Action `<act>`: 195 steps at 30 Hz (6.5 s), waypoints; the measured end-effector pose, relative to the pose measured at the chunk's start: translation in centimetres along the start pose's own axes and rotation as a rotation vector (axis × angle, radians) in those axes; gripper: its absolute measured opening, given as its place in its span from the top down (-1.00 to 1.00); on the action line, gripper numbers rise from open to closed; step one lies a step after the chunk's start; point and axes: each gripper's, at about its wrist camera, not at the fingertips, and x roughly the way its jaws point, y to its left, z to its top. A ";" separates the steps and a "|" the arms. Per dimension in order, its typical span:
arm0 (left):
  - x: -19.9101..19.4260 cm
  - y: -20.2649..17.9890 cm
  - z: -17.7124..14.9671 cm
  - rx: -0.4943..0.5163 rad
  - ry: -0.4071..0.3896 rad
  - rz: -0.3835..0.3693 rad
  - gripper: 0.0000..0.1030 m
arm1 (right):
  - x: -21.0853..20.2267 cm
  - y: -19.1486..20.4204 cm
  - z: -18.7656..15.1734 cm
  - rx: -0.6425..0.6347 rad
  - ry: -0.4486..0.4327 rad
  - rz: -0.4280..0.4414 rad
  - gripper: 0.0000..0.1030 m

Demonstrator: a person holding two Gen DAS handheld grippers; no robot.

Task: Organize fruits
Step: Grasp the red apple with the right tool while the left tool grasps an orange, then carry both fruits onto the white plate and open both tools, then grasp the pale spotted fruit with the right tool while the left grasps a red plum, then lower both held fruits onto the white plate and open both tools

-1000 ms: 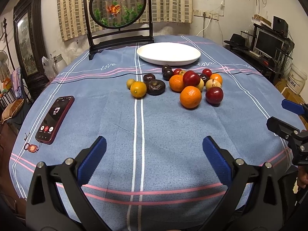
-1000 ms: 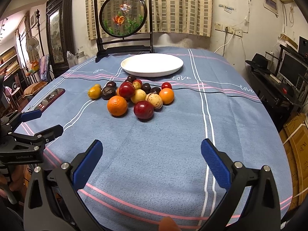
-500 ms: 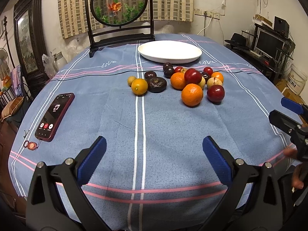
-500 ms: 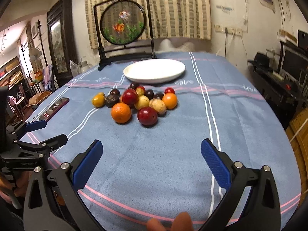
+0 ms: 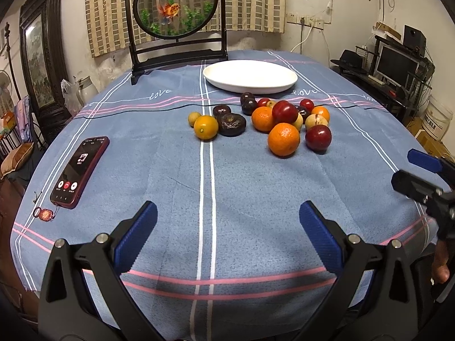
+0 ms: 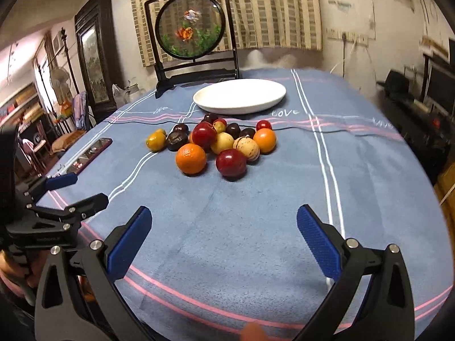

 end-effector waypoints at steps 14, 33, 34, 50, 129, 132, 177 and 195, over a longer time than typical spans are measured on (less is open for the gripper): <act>1.5 2.0 0.3 -0.014 -0.012 -0.048 -0.96 | 9.6 -1.0 4.4 0.048 0.181 0.017 -0.43; 6.5 -0.7 4.8 0.054 0.044 -0.157 -0.96 | 10.9 -3.8 4.0 0.154 0.192 0.114 0.19; 7.0 -1.2 5.1 0.061 0.049 -0.157 -0.96 | 10.5 -4.0 3.9 0.161 0.183 0.119 0.19; 11.3 -4.6 7.0 0.090 0.120 -0.181 -0.66 | 10.1 -5.8 4.0 0.206 0.158 0.152 0.18; 12.1 -0.4 7.4 0.064 0.106 -0.235 -0.82 | 13.2 -2.8 6.9 -0.081 0.256 0.073 -0.09; 12.2 -0.4 7.3 0.063 0.109 -0.231 -0.82 | 13.7 -2.6 6.8 -0.092 0.270 0.057 -0.09; 15.9 -4.2 8.6 0.116 0.239 -0.332 0.05 | 13.0 -5.1 7.2 0.030 0.192 0.109 0.20; 13.4 -0.1 15.2 0.021 0.149 -0.426 0.24 | 13.2 -4.9 12.4 -0.020 0.136 0.181 0.20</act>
